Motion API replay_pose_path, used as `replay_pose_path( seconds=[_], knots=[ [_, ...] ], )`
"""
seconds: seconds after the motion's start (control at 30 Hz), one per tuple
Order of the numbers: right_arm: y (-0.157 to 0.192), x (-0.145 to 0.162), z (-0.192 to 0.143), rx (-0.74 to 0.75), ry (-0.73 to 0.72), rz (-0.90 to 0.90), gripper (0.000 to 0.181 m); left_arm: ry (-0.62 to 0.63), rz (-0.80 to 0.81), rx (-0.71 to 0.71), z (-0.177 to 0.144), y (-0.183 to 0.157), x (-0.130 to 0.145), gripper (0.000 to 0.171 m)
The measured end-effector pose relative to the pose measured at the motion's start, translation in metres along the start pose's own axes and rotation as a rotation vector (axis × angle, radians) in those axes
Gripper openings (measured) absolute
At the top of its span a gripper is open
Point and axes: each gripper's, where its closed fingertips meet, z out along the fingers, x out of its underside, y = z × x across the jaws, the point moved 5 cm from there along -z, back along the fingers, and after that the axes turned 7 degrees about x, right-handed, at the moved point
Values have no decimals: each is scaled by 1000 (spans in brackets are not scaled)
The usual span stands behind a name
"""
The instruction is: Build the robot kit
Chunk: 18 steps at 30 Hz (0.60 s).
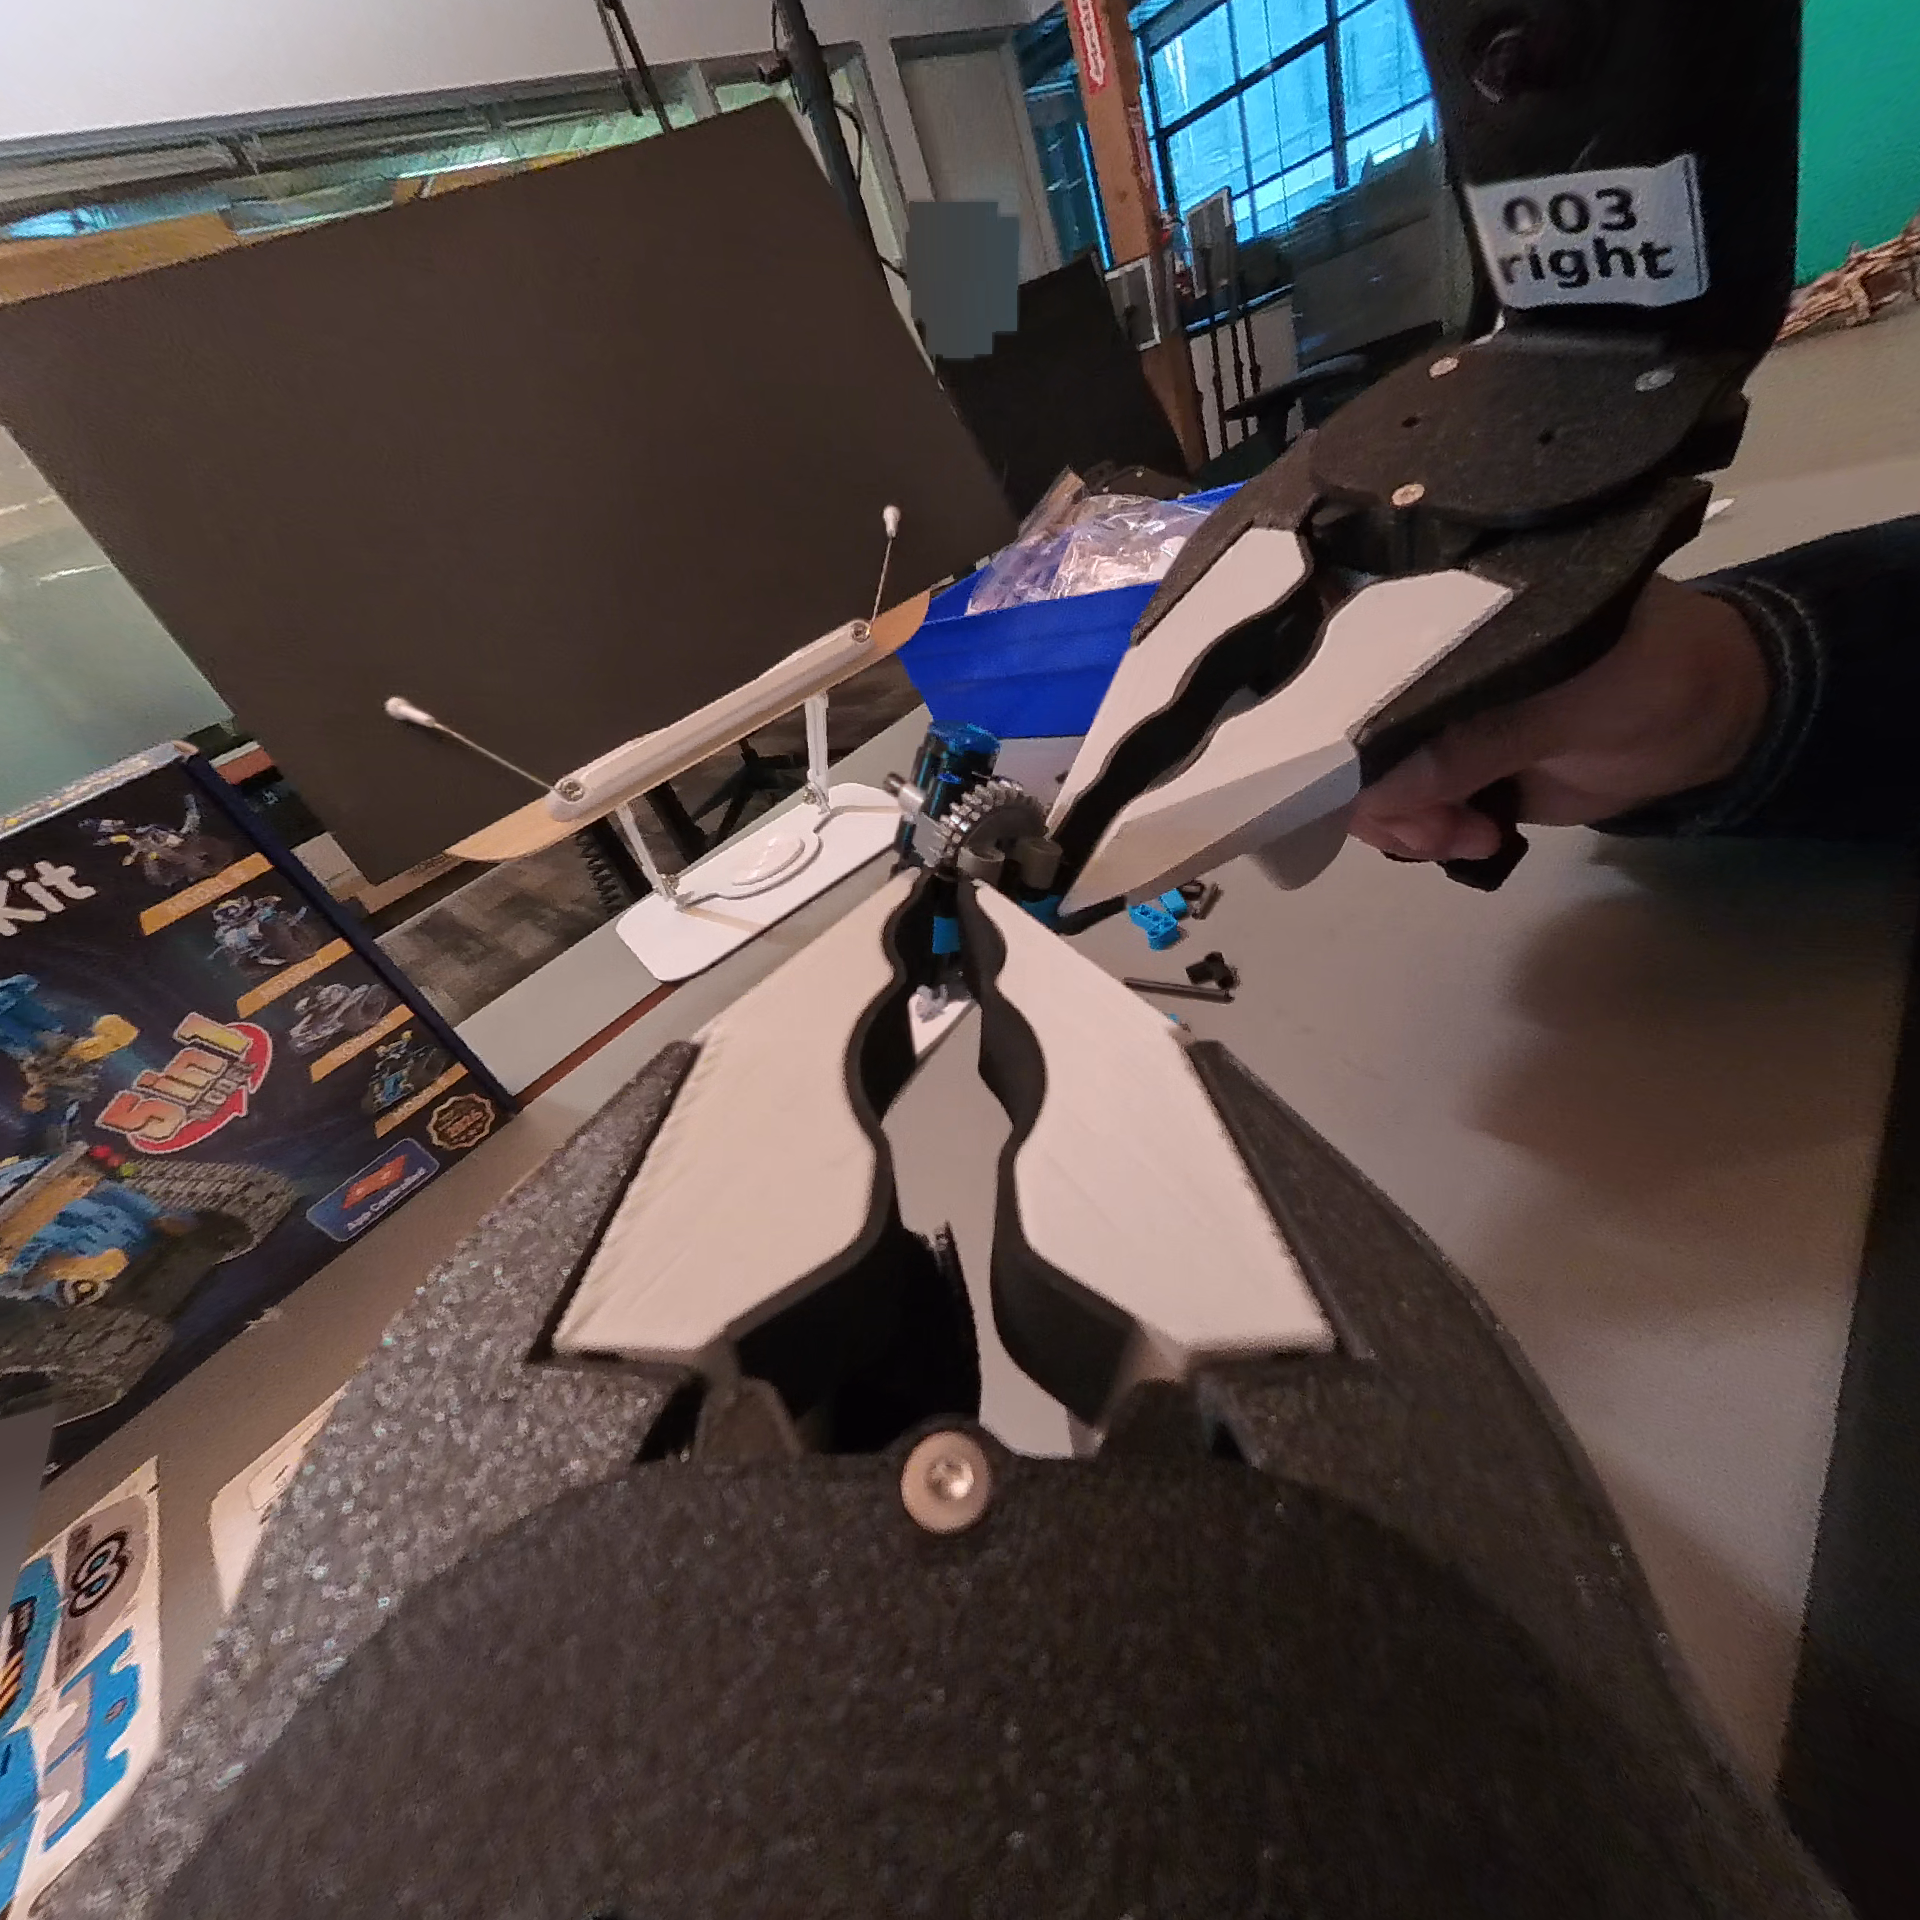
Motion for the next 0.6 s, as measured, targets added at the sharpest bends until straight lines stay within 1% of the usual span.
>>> replay_pose_path(
  seconds=[0.1, 0.17, 0.2, 0.23, 0.27, 0.33, 0.4, 0.43, 0.53, 0.6],
  knots=[
    [-4, 3, 0, -30, 4, 19, 7, -21, -41, 54, 3, 2, 4, 4],
    [-10, 10, 0, -84, -16, 84, 7, -38, -129, 129, 5, 8, 11, 5],
    [-13, 13, 0, -120, -25, 150, 7, -70, -188, 160, 4, 13, 11, 7],
    [-18, 16, 0, -152, -40, 225, 7, -98, -244, 188, 3, 17, 12, 17],
    [-23, 17, -1, -186, -66, 309, 7, -101, -294, 197, 2, 22, 15, 21],
    [-31, 16, -3, -266, -126, 500, 7, -118, -391, 227, 2, 27, 21, 22],
    [-34, 12, -4, -384, -186, 694, 6, -146, -507, 305, 6, 24, 23, 25],
    [-35, 12, -3, -400, -202, 753, 6, -170, -551, 346, 8, 22, 21, 28],
    [-32, 17, 3, -438, -180, 824, 7, -256, -617, 400, 10, 18, 13, 27],
    [-31, 19, 5, -443, -185, 844, 6, -269, -634, 382, 12, 19, 13, 28]
  ],
)
